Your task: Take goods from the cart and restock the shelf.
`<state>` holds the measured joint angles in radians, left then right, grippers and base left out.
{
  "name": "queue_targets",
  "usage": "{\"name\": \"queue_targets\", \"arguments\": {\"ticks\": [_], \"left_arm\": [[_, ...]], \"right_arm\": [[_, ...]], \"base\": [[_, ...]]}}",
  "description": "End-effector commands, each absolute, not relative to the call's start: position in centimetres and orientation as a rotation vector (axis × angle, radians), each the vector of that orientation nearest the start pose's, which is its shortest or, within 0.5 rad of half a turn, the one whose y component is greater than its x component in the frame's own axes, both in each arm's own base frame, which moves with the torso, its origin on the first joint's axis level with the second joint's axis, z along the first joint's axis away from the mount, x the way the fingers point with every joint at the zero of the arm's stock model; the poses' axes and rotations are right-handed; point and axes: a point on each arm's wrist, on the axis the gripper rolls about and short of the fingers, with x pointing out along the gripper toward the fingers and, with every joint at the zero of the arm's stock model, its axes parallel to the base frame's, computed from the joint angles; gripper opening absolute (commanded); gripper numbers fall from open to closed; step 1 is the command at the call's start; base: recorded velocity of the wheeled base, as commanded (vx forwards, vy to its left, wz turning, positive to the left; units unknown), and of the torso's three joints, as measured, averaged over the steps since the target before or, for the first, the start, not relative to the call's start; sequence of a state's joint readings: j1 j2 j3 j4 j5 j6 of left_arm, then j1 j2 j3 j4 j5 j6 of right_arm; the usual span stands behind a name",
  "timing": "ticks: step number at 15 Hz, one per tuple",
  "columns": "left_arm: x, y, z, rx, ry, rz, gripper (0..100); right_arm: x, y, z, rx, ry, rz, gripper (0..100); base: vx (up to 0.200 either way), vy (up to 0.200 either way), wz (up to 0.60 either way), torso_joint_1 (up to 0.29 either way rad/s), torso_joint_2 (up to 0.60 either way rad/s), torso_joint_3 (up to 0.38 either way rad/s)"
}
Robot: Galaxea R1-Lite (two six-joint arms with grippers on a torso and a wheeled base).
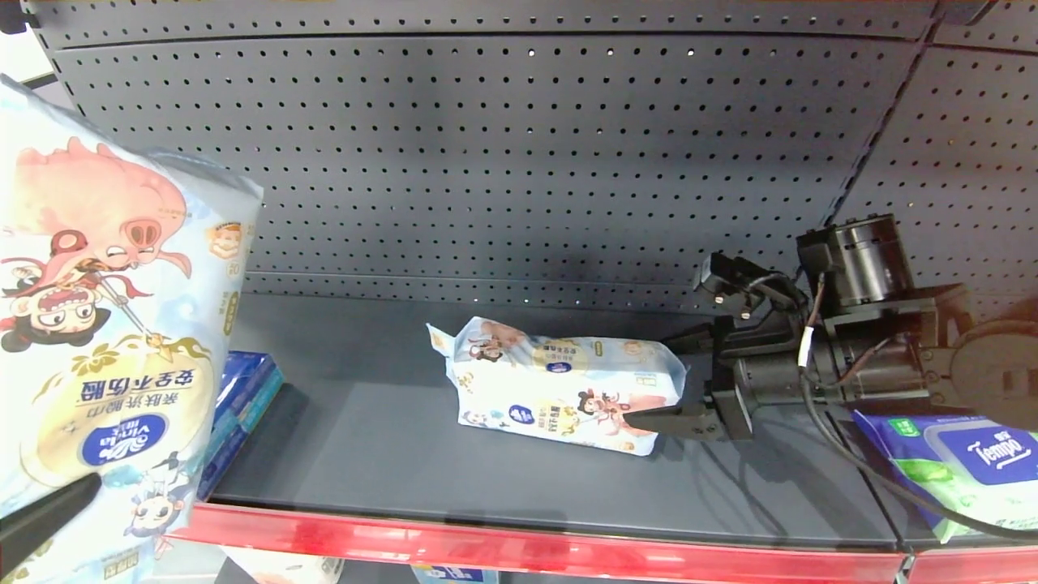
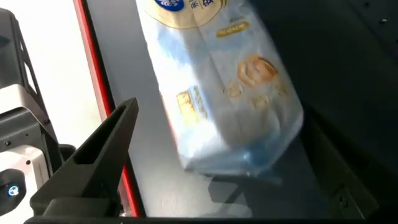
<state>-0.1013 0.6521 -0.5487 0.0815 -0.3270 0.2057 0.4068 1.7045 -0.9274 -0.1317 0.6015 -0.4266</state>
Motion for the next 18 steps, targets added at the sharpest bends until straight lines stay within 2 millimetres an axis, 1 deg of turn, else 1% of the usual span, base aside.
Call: {"name": "queue_targets", "arguments": {"ticks": [1, 4, 5, 6, 10, 13, 15, 18], "left_arm": [[4.2, -1.2, 22.0, 0.181, 0.143, -0.444, 0], [4.3, -1.2, 22.0, 0.180, 0.146, -0.445, 0], [4.3, -1.2, 22.0, 0.180, 0.146, -0.445, 0], [4.3, -1.2, 22.0, 0.180, 0.148, -0.443, 0], [4.3, -1.2, 21.9, 0.179, 0.148, -0.445, 0], [4.3, -1.2, 22.0, 0.178, 0.148, -0.446, 0], [4.3, -1.2, 22.0, 0.179, 0.146, -0.446, 0], [4.2, -1.2, 22.0, 0.179, 0.145, -0.446, 0]], "right_arm": [[27.2, 14.2, 15.7, -0.317, 0.486, 1.129, 100], [27.9, 15.6, 14.9, -0.327, 0.502, 1.156, 100], [28.0, 15.7, 14.7, -0.330, 0.506, 1.158, 100], [28.2, 15.8, 14.7, -0.330, 0.504, 1.159, 0], [28.3, 15.9, 14.3, -0.344, 0.501, 1.180, 0], [27.4, 15.5, 15.2, -0.352, 0.457, 1.228, 0], [26.6, 15.3, 15.5, -0.352, 0.451, 1.237, 0], [23.8, 15.1, 15.6, -0.355, 0.455, 1.293, 0]], "base": [[0.000, 0.000, 0.00, 0.000, 0.00, 0.000], [0.000, 0.000, 0.00, 0.000, 0.00, 0.000], [0.000, 0.000, 0.00, 0.000, 0.00, 0.000], [0.000, 0.000, 0.00, 0.000, 0.00, 0.000], [0.000, 0.000, 0.00, 0.000, 0.00, 0.000], [0.000, 0.000, 0.00, 0.000, 0.00, 0.000], [0.000, 0.000, 0.00, 0.000, 0.00, 0.000], [0.000, 0.000, 0.00, 0.000, 0.00, 0.000]]}}
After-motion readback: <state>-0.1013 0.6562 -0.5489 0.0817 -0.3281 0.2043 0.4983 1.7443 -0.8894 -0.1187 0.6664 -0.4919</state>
